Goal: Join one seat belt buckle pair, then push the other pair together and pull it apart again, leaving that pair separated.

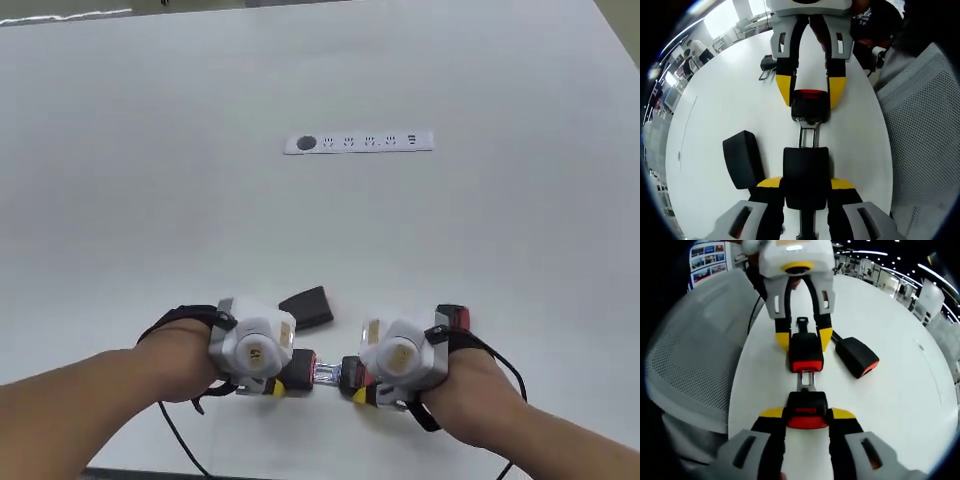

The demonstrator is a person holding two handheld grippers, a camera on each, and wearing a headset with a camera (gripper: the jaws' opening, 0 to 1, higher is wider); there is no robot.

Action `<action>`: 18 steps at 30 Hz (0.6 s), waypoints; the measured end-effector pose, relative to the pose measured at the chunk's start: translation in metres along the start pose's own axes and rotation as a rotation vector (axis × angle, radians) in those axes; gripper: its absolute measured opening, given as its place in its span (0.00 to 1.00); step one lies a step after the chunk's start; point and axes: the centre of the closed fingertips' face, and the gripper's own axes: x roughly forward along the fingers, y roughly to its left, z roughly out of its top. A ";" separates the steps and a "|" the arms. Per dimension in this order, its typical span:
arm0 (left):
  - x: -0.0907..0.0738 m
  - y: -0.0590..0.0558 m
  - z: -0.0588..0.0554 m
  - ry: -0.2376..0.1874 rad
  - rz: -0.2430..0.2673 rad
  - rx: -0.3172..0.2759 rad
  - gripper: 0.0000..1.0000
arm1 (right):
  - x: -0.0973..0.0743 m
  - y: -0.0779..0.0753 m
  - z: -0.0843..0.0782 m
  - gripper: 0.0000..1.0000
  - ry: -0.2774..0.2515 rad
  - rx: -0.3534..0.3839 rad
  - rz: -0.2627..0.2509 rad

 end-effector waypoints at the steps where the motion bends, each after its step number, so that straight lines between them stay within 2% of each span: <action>1: 0.000 0.000 0.000 -0.001 0.002 -0.003 0.33 | 0.000 0.000 0.001 0.33 -0.002 0.001 0.000; 8: 0.000 0.000 0.000 0.000 -0.002 0.001 0.33 | 0.008 0.000 0.010 0.32 -0.036 0.000 0.011; 9: 0.000 0.000 0.000 0.000 -0.002 0.009 0.33 | 0.008 0.000 0.008 0.32 -0.019 0.006 0.017; 11: 0.000 0.000 0.000 -0.008 -0.003 0.000 0.33 | 0.007 0.001 0.010 0.32 -0.038 -0.020 0.028; 14: 0.000 -0.001 0.001 -0.017 -0.010 0.007 0.33 | 0.007 -0.002 0.010 0.31 -0.061 -0.015 0.059; 18: 0.001 0.000 0.001 -0.009 -0.014 -0.003 0.33 | 0.010 -0.003 0.015 0.31 -0.049 -0.029 0.065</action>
